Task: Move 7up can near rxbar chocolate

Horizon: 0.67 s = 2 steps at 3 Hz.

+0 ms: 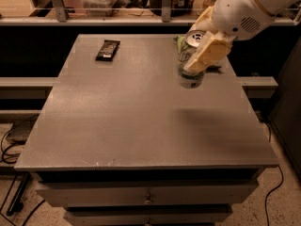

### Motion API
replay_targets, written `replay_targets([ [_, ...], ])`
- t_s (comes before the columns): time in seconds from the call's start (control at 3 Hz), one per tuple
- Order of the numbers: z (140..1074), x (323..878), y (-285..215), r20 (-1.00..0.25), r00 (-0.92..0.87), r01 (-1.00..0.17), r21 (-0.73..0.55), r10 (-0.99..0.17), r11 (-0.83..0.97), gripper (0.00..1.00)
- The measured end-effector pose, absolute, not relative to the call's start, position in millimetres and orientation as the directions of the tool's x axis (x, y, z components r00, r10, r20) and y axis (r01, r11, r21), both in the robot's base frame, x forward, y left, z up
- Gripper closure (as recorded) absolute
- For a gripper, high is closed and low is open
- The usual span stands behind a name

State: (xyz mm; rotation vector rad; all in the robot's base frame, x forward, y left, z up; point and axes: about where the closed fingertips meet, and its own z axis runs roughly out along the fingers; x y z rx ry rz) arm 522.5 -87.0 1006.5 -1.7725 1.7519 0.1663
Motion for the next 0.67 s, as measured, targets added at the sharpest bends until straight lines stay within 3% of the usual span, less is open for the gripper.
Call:
replay_targets([
  [0.33,1001,521,-91,-0.515,0.063,-0.937,-0.325,-0.855,0.127,1.00],
  [0.67,1000,550,-63,-0.550,0.041,-0.927,-0.333,-0.834,0.174,1.00],
])
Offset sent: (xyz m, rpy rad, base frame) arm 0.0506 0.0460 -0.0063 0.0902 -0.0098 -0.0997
